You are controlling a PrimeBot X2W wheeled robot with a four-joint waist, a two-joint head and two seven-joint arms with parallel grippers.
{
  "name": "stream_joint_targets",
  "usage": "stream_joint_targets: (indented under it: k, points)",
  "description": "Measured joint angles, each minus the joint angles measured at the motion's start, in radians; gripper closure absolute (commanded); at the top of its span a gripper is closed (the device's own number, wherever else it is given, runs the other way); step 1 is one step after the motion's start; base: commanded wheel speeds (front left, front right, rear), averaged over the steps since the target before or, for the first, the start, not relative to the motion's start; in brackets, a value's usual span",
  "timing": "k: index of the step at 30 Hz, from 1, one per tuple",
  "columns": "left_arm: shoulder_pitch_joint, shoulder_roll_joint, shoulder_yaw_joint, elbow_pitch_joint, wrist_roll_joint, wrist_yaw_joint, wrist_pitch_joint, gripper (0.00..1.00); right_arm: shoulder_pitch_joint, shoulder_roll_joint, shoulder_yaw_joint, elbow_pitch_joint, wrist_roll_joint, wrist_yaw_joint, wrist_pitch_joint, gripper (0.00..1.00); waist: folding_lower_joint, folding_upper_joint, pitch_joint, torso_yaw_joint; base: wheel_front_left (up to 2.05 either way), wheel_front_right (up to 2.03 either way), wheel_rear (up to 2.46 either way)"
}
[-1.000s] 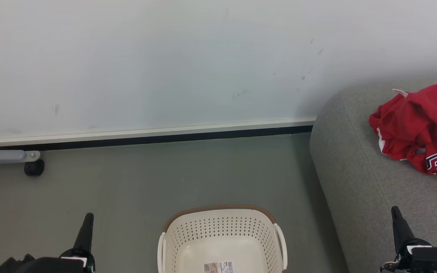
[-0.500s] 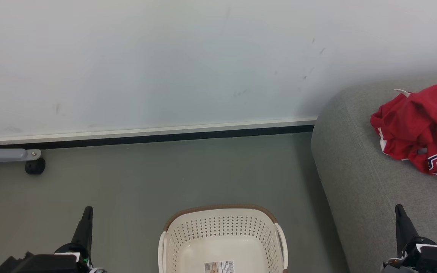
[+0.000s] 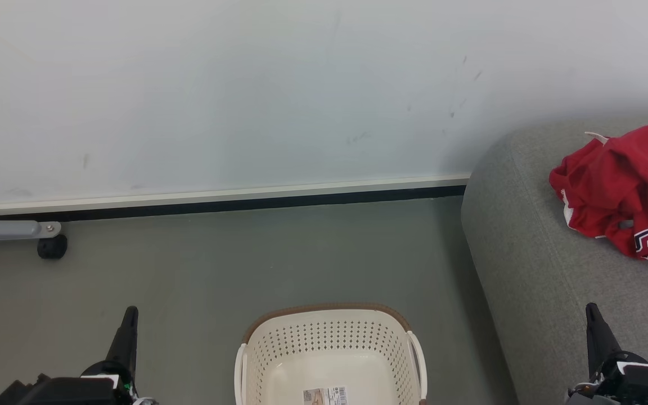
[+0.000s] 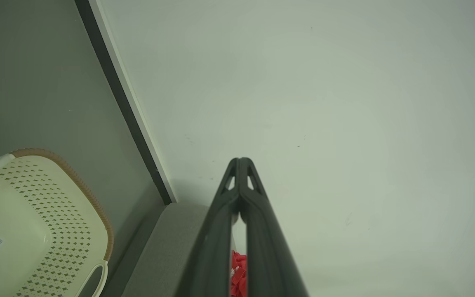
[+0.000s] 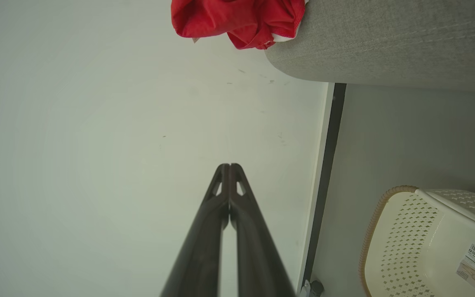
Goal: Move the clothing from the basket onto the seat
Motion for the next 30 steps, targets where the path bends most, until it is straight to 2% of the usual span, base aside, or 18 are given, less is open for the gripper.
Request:
stream_joint_targets:
  k: [30]
  points:
    - [0.0, 0.0, 0.0, 0.0, 0.0, 0.0, 0.0, 1.0, 0.0, 0.0, 0.0, 0.0, 0.0, 0.0, 0.0, 1.0, 0.0, 0.0, 0.0, 0.0, 0.0, 0.0, 0.0]
